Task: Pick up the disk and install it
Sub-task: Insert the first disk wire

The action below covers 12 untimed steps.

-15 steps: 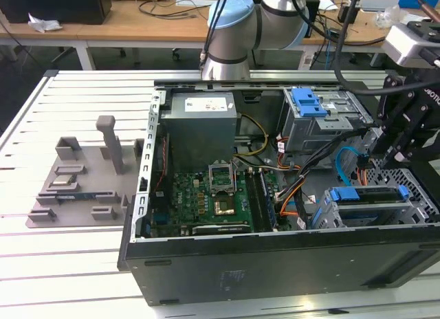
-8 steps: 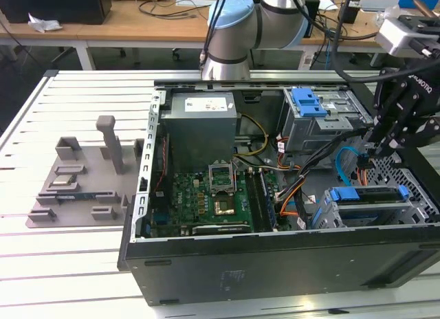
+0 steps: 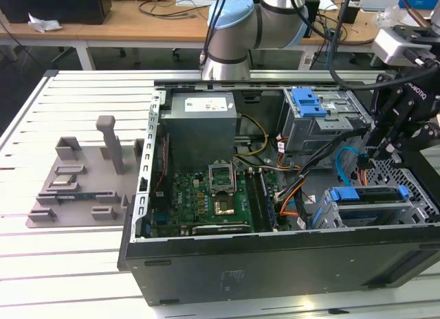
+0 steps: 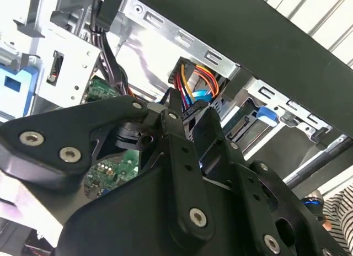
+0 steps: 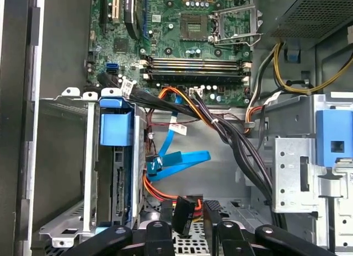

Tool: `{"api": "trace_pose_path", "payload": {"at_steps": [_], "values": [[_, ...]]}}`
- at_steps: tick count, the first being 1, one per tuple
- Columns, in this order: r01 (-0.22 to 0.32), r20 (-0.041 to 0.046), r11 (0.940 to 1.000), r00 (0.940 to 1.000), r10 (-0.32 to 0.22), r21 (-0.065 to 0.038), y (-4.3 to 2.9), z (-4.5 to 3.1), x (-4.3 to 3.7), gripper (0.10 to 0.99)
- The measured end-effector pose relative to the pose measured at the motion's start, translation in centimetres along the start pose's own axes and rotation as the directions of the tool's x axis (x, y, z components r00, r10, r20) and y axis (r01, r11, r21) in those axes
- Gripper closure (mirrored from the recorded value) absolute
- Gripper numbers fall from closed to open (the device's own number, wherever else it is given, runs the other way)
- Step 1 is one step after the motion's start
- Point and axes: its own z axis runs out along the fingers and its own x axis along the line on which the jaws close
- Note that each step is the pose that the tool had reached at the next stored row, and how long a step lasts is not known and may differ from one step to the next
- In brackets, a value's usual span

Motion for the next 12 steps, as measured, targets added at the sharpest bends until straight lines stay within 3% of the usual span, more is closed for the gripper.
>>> {"api": "trace_pose_path", "payload": {"at_steps": [6,7,8,9,12], "values": [[-0.001,-0.0077,1.0,1.0,0.001,0.0,0.0,0.01,0.0,0.741],[-0.001,-0.0085,1.0,1.0,0.001,0.0,0.0,0.01,0.0,0.804],[-0.001,-0.0092,1.0,1.0,0.001,0.0,0.0,0.01,0.0,0.804],[-0.001,-0.0101,1.0,0.9999,0.001,0.0,0.0,0.01,0.0,0.918],[-0.001,-0.012,1.0,0.9999,0.001,0.0,0.0,0.01,0.0,0.918]]}}
